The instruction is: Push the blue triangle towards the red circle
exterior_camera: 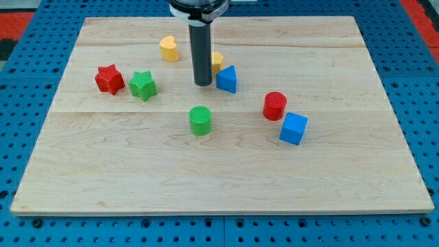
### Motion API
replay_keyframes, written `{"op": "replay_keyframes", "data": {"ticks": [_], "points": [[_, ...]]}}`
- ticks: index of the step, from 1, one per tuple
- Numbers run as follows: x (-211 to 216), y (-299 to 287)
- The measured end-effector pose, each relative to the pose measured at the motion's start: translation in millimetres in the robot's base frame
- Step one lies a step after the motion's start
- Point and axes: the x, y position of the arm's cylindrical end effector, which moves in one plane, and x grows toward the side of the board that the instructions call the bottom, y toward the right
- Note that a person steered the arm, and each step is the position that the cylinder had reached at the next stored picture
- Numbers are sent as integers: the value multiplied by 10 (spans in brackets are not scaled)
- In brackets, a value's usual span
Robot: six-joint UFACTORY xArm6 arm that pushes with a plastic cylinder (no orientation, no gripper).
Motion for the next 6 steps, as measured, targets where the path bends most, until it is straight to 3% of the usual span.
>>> {"op": "replay_keyframes", "data": {"ticks": [2,4,6], "points": [[-138,-52],[-130,474],[-153,526]]}}
